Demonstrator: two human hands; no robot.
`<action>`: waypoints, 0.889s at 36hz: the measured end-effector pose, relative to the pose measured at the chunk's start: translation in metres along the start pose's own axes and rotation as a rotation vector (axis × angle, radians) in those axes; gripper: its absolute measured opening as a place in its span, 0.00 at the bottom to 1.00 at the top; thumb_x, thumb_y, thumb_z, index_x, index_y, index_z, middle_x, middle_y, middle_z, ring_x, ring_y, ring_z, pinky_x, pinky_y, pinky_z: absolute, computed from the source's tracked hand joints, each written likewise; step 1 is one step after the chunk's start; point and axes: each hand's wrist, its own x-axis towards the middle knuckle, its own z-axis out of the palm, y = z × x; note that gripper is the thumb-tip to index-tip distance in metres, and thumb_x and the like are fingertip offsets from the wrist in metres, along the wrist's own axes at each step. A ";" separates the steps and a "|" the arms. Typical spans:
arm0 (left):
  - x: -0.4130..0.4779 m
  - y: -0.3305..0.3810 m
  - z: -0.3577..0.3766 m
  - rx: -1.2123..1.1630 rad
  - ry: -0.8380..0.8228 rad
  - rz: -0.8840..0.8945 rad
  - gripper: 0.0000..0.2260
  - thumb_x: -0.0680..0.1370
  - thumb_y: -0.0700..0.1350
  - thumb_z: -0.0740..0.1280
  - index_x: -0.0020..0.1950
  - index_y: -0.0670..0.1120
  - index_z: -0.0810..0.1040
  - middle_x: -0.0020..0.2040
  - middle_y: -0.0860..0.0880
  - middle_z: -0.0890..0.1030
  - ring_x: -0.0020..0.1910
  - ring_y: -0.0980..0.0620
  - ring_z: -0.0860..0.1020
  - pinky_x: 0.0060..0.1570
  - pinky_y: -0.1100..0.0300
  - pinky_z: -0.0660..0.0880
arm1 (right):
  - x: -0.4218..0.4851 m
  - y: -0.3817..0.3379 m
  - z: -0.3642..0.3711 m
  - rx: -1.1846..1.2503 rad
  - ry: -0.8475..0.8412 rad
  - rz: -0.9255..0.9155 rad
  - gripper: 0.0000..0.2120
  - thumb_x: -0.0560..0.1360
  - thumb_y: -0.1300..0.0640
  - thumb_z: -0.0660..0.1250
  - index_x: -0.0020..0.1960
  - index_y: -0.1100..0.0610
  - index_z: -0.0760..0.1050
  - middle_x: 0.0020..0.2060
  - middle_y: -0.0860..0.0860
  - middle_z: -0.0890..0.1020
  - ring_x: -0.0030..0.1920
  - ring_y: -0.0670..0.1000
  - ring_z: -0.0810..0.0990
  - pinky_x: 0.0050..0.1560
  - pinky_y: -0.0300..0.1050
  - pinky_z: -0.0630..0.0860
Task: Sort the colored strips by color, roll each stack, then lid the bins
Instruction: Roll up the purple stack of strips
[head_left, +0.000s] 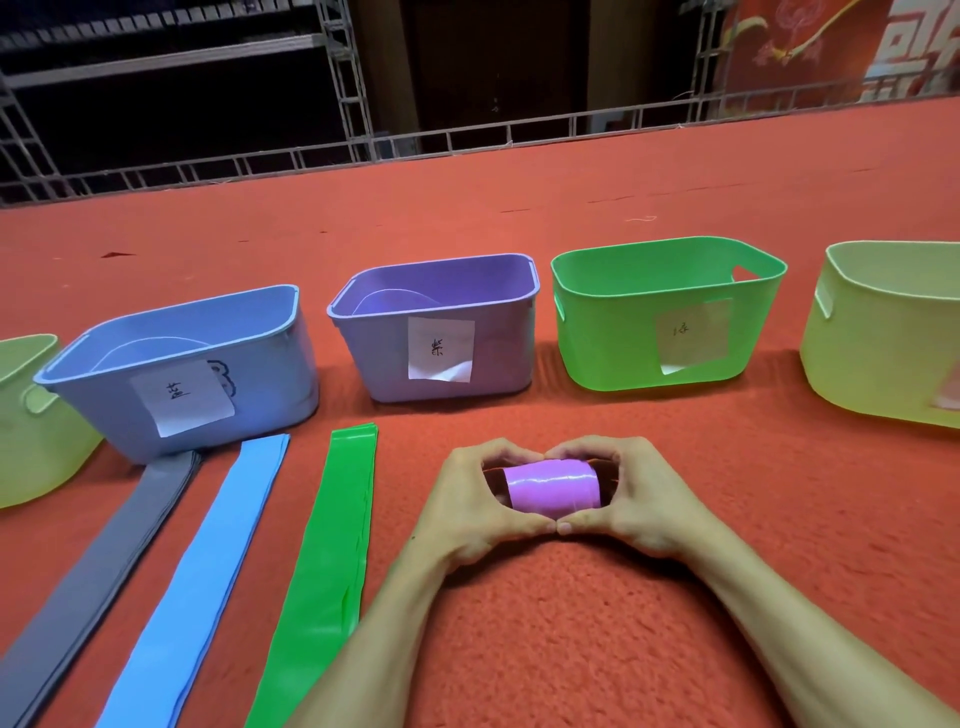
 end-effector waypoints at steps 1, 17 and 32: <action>0.000 0.000 0.000 -0.002 -0.007 -0.002 0.21 0.58 0.42 0.81 0.49 0.49 0.82 0.44 0.56 0.84 0.46 0.58 0.81 0.48 0.62 0.78 | 0.000 0.001 0.000 0.008 -0.005 0.002 0.27 0.56 0.57 0.82 0.53 0.50 0.80 0.47 0.44 0.84 0.49 0.43 0.82 0.55 0.44 0.77; -0.007 0.024 -0.008 0.075 -0.101 -0.013 0.21 0.58 0.44 0.75 0.50 0.51 0.78 0.46 0.53 0.82 0.46 0.52 0.80 0.50 0.50 0.79 | -0.014 -0.020 -0.013 0.077 -0.012 0.116 0.26 0.54 0.64 0.82 0.49 0.52 0.82 0.45 0.47 0.85 0.47 0.45 0.83 0.54 0.46 0.79; 0.041 0.097 -0.121 -0.008 0.047 0.114 0.21 0.61 0.37 0.79 0.50 0.50 0.81 0.47 0.52 0.84 0.45 0.58 0.80 0.45 0.66 0.77 | 0.075 -0.130 -0.040 0.146 0.050 -0.083 0.24 0.57 0.65 0.82 0.51 0.56 0.82 0.46 0.50 0.86 0.49 0.51 0.83 0.52 0.45 0.79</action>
